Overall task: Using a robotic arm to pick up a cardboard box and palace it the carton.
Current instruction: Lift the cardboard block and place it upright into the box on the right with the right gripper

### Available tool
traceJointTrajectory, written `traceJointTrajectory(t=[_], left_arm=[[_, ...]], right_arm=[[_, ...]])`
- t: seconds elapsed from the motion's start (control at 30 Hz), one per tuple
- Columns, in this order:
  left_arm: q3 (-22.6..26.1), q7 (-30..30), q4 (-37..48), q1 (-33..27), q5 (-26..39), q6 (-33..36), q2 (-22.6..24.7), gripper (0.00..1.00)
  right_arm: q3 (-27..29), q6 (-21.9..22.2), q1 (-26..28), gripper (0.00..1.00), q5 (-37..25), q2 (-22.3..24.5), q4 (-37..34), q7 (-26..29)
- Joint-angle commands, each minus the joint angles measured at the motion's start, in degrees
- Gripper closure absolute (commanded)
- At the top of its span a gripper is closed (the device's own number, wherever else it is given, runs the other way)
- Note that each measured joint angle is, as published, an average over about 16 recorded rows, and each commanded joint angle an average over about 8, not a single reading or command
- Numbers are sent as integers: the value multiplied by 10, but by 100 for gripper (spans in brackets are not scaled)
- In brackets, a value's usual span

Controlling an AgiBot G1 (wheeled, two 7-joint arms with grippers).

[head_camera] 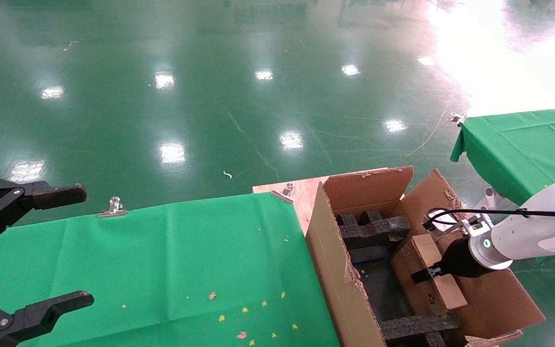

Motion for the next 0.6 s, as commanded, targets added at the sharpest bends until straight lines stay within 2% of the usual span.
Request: traceJointTrajectory(t=[0.03,0.6], left_arm=[[0,0,0,0,0,0,0,0],[0,0,0,0,0,0,0,0]], right_arm=[[1,-4,0,0,1,-1,-1,-2],[2,0,8,0,0,1,2,-3]])
